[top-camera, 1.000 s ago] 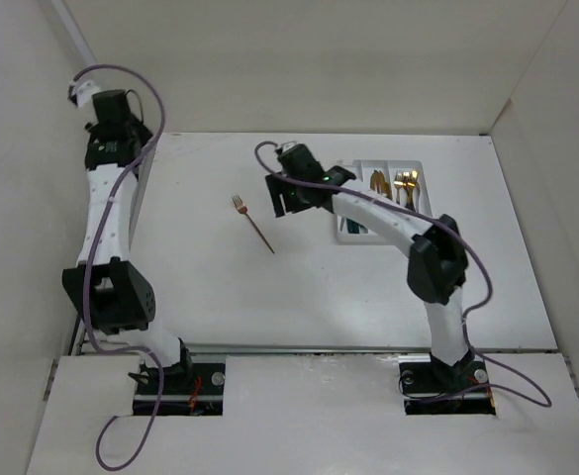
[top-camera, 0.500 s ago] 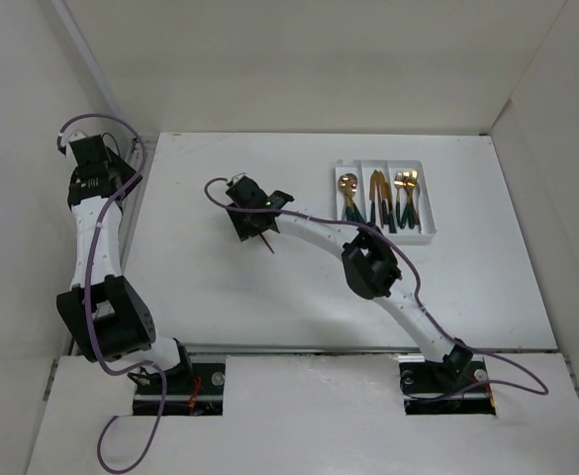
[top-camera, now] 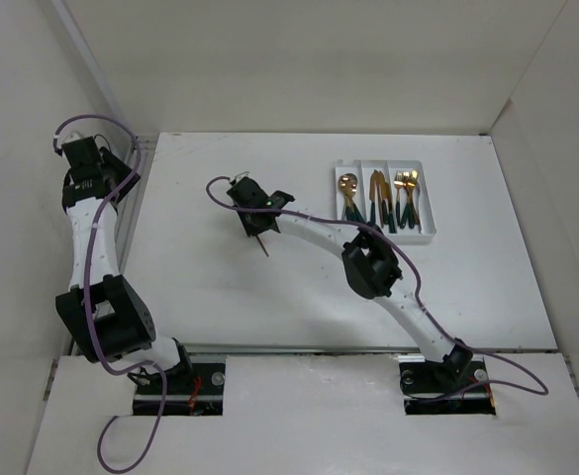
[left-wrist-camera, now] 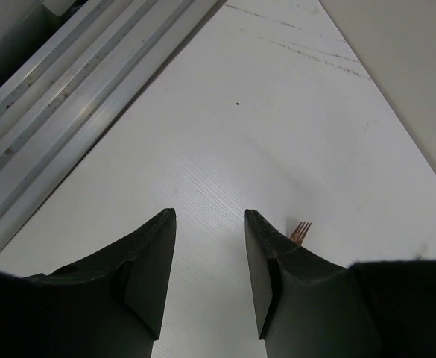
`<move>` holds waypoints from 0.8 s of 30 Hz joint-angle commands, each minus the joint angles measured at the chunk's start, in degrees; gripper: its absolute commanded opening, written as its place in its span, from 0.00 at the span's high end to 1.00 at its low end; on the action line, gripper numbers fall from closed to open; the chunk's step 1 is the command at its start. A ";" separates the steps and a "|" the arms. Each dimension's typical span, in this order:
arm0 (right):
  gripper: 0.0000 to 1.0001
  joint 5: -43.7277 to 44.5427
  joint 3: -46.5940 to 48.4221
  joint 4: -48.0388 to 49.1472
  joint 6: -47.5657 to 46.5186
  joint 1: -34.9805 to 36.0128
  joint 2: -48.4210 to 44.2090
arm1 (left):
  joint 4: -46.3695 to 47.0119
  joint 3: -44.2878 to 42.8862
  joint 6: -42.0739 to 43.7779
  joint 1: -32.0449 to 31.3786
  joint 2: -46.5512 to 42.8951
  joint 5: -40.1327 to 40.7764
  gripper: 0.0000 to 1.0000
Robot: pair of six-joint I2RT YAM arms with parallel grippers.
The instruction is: Sort the eating utensils into containers
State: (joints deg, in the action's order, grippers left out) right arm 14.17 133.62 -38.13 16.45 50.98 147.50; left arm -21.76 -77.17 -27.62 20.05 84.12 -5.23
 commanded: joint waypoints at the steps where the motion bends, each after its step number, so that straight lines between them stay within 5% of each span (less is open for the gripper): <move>1: 1.00 1.03 -2.04 0.77 -0.45 0.17 -4.84 | 1.81 -0.88 -0.51 1.21 -0.80 -1.79 0.61; 7: 1.00 0.68 -7.84 9.12 -0.45 -2.46 -21.27 | 1.81 -0.88 -0.51 1.22 -0.80 -2.32 0.61; 17: 1.00 7.62 -36.04 11.50 -1.23 -22.57 -43.94 | 1.81 -0.88 -1.04 1.22 -0.27 -3.38 0.61; 24: 1.00 11.14 -44.50 12.64 -6.86 -34.19 -46.25 | 2.86 0.26 -1.56 1.22 0.26 -5.75 0.61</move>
State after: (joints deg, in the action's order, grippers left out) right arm 23.53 90.06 -26.83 13.32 15.92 101.45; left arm -21.26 -77.17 -28.58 21.06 84.60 -9.32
